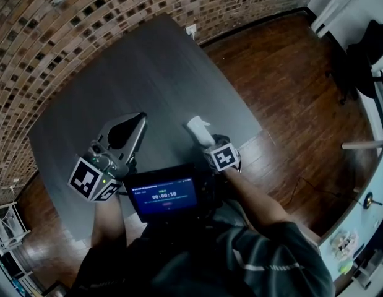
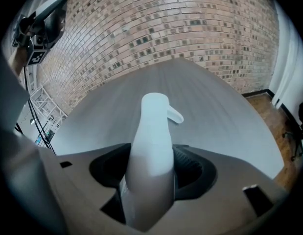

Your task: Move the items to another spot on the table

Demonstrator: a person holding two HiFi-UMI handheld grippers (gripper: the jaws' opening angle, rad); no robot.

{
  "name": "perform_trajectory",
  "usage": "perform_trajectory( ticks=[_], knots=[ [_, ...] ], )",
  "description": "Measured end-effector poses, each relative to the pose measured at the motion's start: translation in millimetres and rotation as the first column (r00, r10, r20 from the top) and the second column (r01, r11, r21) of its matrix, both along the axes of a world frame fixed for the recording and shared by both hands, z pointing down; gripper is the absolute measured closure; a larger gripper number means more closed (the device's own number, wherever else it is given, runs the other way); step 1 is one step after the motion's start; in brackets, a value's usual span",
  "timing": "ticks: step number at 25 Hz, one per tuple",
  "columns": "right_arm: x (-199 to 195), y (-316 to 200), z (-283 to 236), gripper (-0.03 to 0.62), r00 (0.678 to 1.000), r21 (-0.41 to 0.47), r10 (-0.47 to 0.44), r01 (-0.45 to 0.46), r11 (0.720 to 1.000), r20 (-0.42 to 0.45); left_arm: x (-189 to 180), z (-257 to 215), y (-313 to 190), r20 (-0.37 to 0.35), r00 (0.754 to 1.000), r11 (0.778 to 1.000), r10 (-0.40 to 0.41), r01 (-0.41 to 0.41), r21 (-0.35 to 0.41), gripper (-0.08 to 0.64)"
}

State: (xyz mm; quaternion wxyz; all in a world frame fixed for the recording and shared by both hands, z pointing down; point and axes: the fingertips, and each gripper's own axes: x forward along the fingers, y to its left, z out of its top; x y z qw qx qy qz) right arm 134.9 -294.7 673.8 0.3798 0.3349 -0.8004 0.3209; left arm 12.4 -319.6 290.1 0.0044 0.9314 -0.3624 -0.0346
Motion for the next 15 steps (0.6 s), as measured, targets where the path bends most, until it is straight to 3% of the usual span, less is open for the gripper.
perform_trajectory(
  ticks=[7,15],
  knots=[
    [-5,2,1,0.308,0.999,-0.016,-0.016,0.016,1.000,0.028,-3,8,6,0.014,1.000,0.999,0.024,-0.024,-0.029,0.566],
    [-4,-11,-19,0.262,0.998,0.068,0.001,-0.005,0.998,0.056,-5,6,10,-0.004,0.999,0.999,0.043,-0.043,-0.017,0.566]
  ],
)
